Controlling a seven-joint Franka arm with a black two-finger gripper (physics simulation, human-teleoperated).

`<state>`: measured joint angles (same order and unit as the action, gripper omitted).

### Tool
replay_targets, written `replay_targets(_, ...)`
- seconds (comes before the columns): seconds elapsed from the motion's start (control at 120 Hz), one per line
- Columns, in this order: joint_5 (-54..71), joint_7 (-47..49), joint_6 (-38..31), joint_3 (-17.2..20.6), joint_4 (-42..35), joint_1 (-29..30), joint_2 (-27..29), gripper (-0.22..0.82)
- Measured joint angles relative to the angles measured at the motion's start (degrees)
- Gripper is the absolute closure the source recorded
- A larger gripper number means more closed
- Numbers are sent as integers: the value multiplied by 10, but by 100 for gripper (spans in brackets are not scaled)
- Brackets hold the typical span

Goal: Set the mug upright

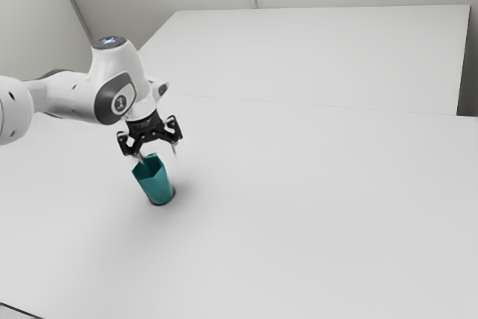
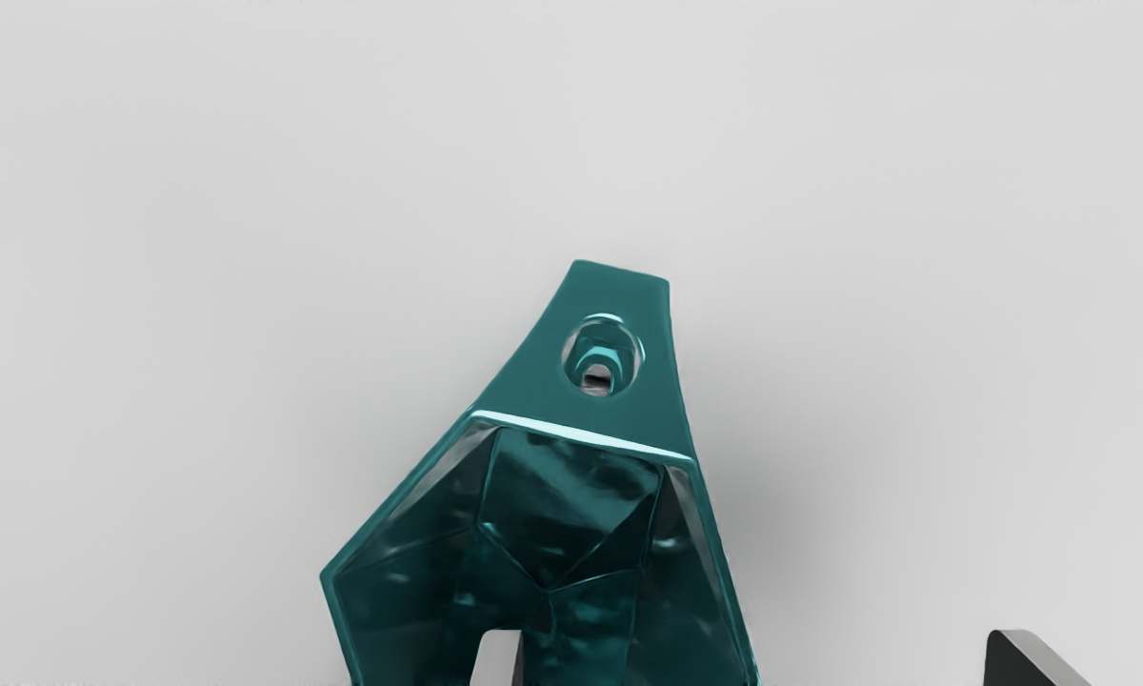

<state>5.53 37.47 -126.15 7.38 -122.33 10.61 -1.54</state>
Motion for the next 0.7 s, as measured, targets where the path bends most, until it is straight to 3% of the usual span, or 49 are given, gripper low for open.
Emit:
replay_targets(0.267, 0, 0, 52, 8, 36, -6, 39, 2)
replay_targets(0.5, 0, -56, 107, 13, 102, -35, 45, 1)
replay_targets(0.7, 1, -102, 144, 21, 151, -24, 46, 0)
